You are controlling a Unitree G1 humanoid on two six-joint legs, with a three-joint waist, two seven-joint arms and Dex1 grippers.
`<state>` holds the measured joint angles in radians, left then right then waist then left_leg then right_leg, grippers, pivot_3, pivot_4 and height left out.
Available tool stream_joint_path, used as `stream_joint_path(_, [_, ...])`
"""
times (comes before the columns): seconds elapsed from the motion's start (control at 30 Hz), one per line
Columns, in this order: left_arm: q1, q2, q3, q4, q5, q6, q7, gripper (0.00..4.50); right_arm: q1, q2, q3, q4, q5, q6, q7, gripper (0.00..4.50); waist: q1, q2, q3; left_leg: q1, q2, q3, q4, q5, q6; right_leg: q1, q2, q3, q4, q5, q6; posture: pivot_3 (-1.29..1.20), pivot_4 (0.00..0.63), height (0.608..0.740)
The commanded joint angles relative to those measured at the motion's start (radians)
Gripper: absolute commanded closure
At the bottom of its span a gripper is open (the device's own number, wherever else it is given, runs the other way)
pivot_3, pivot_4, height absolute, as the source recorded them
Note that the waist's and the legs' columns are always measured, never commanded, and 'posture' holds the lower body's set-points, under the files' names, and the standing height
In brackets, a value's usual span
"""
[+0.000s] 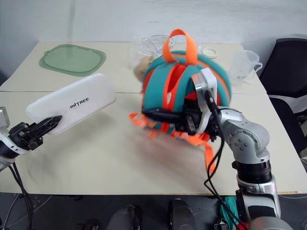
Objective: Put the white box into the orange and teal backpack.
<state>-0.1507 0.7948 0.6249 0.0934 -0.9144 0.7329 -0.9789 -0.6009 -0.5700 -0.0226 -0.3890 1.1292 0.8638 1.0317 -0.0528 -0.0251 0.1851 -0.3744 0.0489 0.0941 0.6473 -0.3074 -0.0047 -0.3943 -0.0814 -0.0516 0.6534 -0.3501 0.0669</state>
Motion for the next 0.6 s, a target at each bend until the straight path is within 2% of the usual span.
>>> stream_joint_path(0.03, [0.003, 0.015, 0.019, 0.000, 0.006, -0.020, -0.011, 3.19, 0.058, -0.094, -0.062, -0.065, 0.097, 0.079, 0.021, 4.46, 0.004, -0.001, 0.000, 0.000, 0.000, 0.000, 0.000, -0.001, 0.001, 0.000, -0.001, 0.000, -0.001, 0.000, 0.000, 0.00, 0.150, 0.740])
stream_joint_path(0.2, [0.014, 0.010, 0.015, -0.041, -0.007, -0.005, -0.017, 3.19, 0.201, -0.268, -0.136, -0.043, 0.038, 0.077, 0.103, 4.46, 0.022, -0.001, 0.000, -0.001, -0.002, 0.000, 0.001, -0.002, 0.003, 0.001, -0.002, 0.000, -0.002, 0.001, 0.001, 0.00, 0.150, 0.740])
stream_joint_path(0.3, [0.025, 0.013, 0.017, -0.090, -0.034, 0.018, -0.028, 3.19, 0.246, -0.303, -0.138, -0.037, -0.022, 0.034, 0.131, 4.46, 0.024, -0.001, 0.000, 0.000, -0.001, 0.000, 0.001, -0.002, 0.003, 0.001, -0.002, 0.000, -0.002, 0.001, 0.001, 0.00, 0.150, 0.740])
stream_joint_path(0.47, [0.099, 0.029, 0.106, -0.329, -0.238, 0.166, 0.022, 3.19, 0.285, -0.260, -0.129, -0.077, -0.027, 0.010, 0.079, 4.46, 0.020, -0.001, 0.000, 0.000, -0.001, 0.000, 0.000, -0.001, 0.002, 0.001, -0.001, 0.000, -0.001, 0.001, 0.001, 0.00, 0.150, 0.740])
stream_joint_path(0.6, [0.160, 0.043, 0.192, -0.427, -0.376, 0.230, 0.093, 3.19, 0.297, -0.215, -0.109, -0.078, -0.064, -0.026, 0.039, 4.46, 0.021, -0.001, 0.000, 0.000, -0.001, 0.000, 0.000, 0.000, -0.001, 0.001, -0.001, 0.000, -0.002, 0.001, 0.001, 0.00, 0.150, 0.740])
